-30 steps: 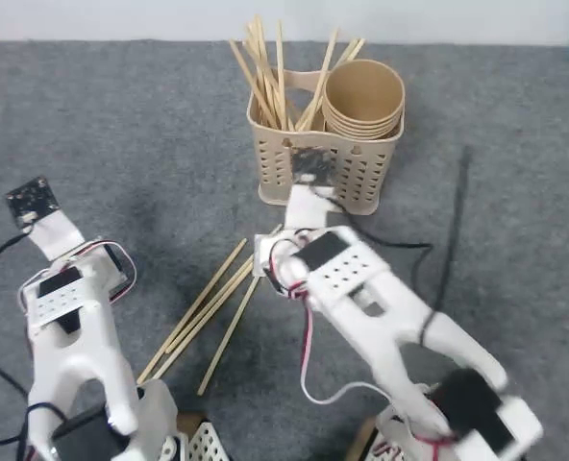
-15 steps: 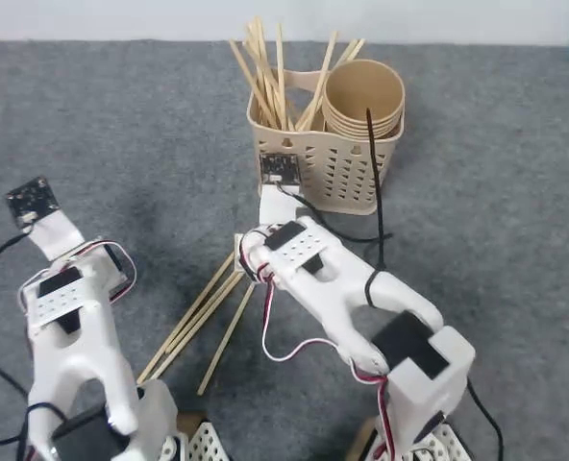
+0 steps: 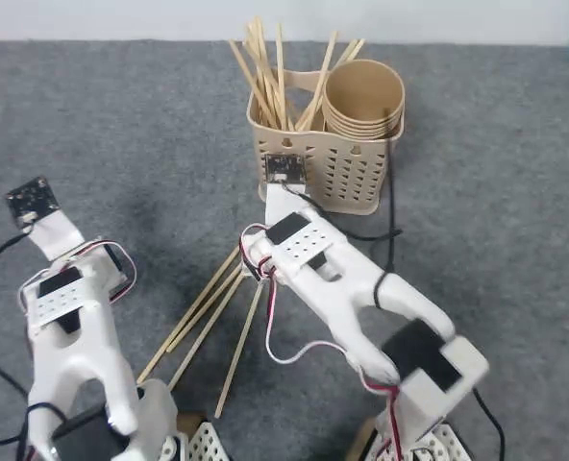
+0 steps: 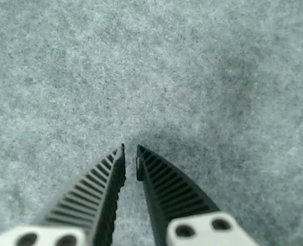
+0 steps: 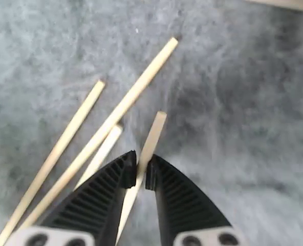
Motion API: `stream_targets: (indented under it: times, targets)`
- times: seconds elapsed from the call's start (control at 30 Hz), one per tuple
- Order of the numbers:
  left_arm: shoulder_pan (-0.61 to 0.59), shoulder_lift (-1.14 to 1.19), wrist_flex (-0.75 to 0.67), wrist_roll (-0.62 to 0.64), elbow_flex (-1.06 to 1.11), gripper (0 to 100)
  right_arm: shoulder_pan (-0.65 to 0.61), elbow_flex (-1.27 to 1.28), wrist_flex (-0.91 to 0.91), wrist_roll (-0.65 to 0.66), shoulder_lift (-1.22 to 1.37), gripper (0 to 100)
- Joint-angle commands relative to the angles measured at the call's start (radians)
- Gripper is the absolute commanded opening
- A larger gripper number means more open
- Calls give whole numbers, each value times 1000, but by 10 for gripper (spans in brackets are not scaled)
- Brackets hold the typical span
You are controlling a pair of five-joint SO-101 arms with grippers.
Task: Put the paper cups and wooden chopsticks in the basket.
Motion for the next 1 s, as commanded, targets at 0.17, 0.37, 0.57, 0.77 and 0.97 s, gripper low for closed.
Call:
stream_targets:
  times: [0.17, 0.37, 0.57, 0.77, 0.97]
  targets:
    - [3, -5, -2, -9, -48, 37, -5, -21, 280, 77, -352, 8]
    - [3, -5, -2, -9, -48, 37, 143, 100, 311, 129, -532, 8]
    - [3, -5, -2, -9, -47, 37, 364, 269, 311, 242, -743, 8]
    - [3, -6, -2, -9, -47, 37, 607, 396, 213, 334, -961, 8]
    - [8, -6, -2, -11, -44, 37, 685, 411, 107, 404, -1175, 7]
